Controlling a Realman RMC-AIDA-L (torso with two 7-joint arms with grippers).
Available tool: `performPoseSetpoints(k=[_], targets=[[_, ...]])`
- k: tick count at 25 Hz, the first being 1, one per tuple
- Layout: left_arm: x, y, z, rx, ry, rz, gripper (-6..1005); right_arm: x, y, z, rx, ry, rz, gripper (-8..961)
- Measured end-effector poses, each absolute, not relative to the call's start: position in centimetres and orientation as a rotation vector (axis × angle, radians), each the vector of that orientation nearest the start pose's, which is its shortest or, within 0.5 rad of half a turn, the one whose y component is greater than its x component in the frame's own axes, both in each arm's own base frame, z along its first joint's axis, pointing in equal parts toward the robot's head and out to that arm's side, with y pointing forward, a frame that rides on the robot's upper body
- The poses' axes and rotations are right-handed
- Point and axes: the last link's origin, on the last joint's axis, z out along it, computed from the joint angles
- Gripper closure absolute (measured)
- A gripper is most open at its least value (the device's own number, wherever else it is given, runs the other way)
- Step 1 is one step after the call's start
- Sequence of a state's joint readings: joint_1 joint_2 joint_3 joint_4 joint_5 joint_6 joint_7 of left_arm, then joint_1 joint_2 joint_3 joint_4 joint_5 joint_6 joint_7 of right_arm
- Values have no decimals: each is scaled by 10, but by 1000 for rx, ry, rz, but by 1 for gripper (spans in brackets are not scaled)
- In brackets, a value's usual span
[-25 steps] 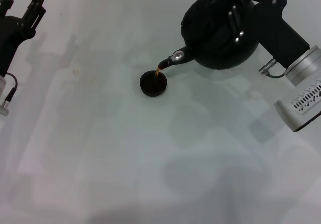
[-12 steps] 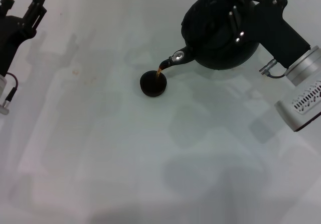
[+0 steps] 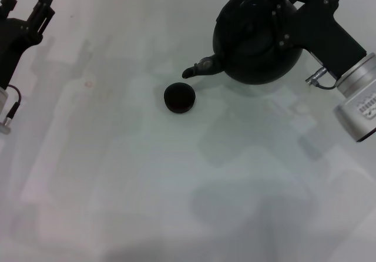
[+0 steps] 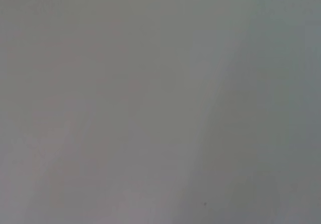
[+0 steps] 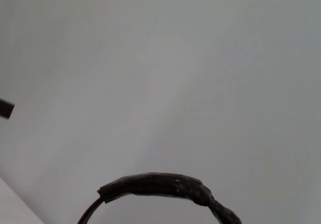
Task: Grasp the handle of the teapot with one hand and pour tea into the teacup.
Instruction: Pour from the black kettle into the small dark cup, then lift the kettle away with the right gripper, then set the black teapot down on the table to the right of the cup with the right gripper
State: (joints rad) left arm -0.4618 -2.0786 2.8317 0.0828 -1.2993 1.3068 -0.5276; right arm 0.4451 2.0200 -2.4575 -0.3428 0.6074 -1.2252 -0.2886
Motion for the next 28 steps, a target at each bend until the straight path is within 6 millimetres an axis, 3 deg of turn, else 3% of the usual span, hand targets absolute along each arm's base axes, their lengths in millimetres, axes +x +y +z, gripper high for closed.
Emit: performPoseSetpoints(k=[13,22,28], targets=[[-321,320,-15,-1611,-750,-1004,165,267,327,-43,-1910,233,825,839],[-322,319,-15,-1609,-752,-1002,165,301,322,-26,-1838,465,855,839],[-320,321,-15,-1612,-748,-1005,165,315,306,-23,-1835,482,849,838]])
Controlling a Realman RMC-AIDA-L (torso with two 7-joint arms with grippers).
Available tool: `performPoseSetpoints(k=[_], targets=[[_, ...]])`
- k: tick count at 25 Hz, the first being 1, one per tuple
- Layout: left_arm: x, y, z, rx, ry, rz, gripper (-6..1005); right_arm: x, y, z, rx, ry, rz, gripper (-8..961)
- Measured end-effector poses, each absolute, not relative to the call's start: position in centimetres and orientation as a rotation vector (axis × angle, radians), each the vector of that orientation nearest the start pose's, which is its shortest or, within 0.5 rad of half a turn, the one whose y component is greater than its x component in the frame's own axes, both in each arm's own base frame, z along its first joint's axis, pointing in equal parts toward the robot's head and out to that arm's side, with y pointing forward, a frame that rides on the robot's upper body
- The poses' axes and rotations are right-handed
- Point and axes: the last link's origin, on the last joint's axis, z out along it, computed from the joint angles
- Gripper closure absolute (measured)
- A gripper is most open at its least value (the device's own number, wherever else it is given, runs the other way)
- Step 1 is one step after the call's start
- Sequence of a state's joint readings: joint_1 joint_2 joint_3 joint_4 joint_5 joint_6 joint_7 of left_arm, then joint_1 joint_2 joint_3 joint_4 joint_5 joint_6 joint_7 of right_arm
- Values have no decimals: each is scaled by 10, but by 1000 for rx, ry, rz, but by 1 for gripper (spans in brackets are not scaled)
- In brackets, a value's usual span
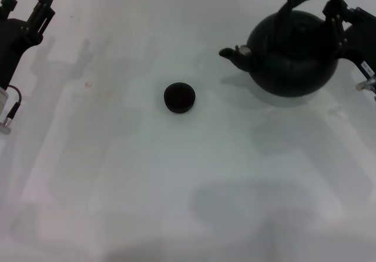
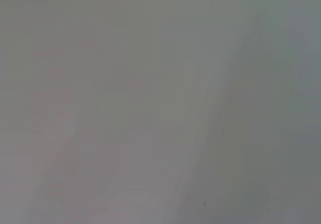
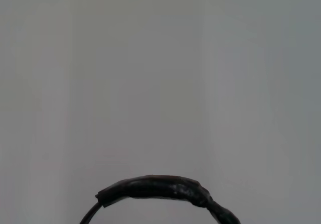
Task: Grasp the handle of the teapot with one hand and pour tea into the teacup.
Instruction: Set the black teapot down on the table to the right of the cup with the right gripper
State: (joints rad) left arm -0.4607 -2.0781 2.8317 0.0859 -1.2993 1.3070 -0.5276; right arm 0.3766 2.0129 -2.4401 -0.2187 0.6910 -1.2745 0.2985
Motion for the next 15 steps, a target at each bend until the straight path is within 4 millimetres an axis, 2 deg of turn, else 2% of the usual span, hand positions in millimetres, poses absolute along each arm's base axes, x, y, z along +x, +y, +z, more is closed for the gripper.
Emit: performPoseSetpoints(k=[5,15], targets=[[-320,322,-14,-1610,-745,-1003,165,325,298,-24,-1857,487,804,838],[-321,321,-14,-1607,-749,-1003,165,329,295,-32,-1904,504,757,838]])
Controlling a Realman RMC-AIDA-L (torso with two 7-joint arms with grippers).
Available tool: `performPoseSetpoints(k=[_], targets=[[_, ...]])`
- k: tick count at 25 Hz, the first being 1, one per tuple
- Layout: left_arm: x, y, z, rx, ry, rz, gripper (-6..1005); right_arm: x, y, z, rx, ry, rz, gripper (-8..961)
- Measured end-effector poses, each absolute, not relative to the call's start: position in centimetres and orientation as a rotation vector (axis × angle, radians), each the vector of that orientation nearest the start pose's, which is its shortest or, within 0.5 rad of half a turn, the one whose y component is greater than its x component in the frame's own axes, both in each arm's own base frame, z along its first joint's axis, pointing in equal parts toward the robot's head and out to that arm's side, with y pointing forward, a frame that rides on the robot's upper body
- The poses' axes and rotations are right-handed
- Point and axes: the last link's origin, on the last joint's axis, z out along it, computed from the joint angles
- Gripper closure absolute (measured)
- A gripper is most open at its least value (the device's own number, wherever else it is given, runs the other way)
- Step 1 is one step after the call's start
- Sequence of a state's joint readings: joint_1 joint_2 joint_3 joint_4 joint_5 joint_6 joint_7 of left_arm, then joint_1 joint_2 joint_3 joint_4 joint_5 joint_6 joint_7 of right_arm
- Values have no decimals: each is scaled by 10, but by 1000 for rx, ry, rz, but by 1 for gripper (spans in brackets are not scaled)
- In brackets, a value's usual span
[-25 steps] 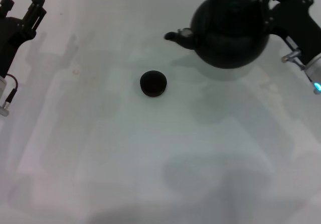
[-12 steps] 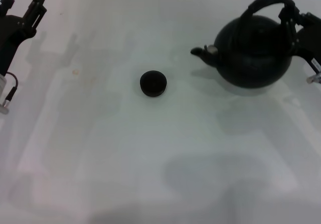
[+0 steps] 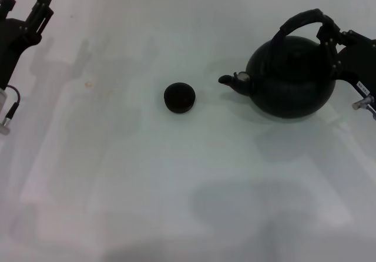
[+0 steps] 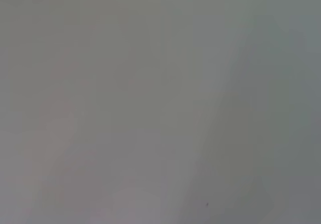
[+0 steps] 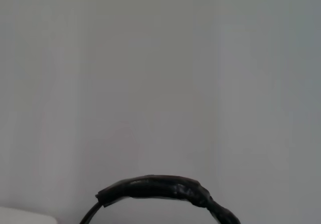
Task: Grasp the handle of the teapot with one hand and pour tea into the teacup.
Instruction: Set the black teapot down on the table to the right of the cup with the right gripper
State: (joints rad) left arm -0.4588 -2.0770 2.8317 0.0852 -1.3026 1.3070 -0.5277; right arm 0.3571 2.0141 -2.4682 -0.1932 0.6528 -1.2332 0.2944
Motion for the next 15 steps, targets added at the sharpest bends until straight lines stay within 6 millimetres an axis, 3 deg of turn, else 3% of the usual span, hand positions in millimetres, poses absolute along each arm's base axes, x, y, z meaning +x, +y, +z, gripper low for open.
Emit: performPoseSetpoints(k=[15], targets=[[-322,319,-14,-1601,-753,-1002,165,333,299,-36,-1898,553,718,800]])
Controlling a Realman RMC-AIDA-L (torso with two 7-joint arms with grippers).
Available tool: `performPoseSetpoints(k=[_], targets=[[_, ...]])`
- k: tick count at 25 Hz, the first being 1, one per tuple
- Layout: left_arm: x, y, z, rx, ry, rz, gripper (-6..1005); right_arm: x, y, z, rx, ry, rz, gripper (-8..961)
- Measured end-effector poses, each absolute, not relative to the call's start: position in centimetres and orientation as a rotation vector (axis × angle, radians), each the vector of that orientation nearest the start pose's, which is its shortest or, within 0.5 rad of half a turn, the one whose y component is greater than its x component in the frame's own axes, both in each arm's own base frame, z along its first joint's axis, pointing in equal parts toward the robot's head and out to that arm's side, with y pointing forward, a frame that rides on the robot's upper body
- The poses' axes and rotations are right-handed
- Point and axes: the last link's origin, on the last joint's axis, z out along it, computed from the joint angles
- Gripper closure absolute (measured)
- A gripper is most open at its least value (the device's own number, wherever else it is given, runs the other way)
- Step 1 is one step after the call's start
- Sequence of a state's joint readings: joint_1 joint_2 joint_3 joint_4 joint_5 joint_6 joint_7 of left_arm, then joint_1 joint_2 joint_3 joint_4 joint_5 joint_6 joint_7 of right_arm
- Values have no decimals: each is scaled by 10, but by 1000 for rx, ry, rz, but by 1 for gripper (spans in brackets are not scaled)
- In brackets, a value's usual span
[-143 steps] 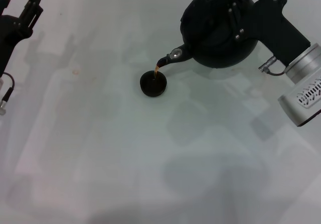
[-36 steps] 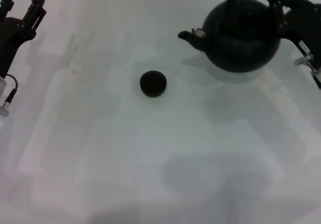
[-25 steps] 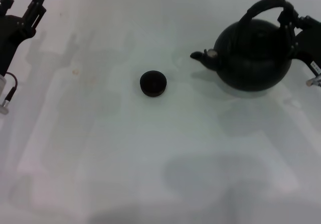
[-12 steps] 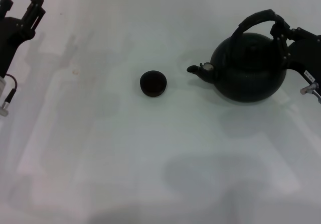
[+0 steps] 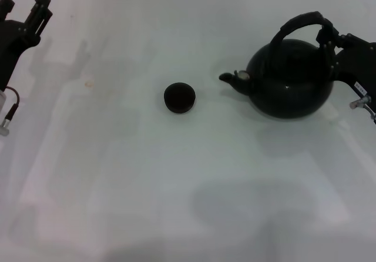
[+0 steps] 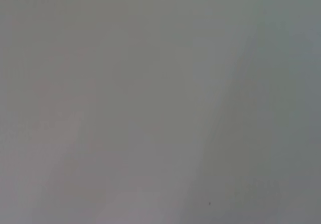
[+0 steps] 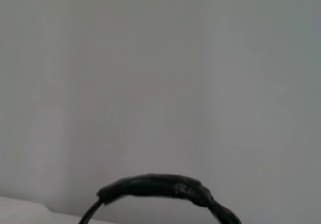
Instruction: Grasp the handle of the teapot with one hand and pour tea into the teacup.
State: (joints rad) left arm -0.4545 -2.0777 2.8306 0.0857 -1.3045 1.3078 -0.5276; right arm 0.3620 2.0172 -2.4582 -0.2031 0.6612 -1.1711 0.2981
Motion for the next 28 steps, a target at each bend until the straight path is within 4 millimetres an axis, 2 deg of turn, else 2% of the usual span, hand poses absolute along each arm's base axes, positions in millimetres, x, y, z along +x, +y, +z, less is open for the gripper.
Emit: performPoseSetpoints(k=[5,11,16,22,25,28], targets=[[-324,320,-12,-1591,-752,-1000,165,332,300,-37,-1899,561,720,782],[-324,320,-11,-1590,-750,-997,165,328,299,-38,-1895,565,748,598],[-325,320,-11,-1590,-749,-995,165,326,299,-37,-1886,595,788,515],[-325,320,-11,-1590,-749,-995,165,330,280,-28,-1841,638,895,415],[-325,320,-11,-1590,-748,-996,165,337,266,-22,-1818,638,915,162],[-325,320,-10,-1591,-745,-994,165,345,251,-15,-1784,630,930,106]])
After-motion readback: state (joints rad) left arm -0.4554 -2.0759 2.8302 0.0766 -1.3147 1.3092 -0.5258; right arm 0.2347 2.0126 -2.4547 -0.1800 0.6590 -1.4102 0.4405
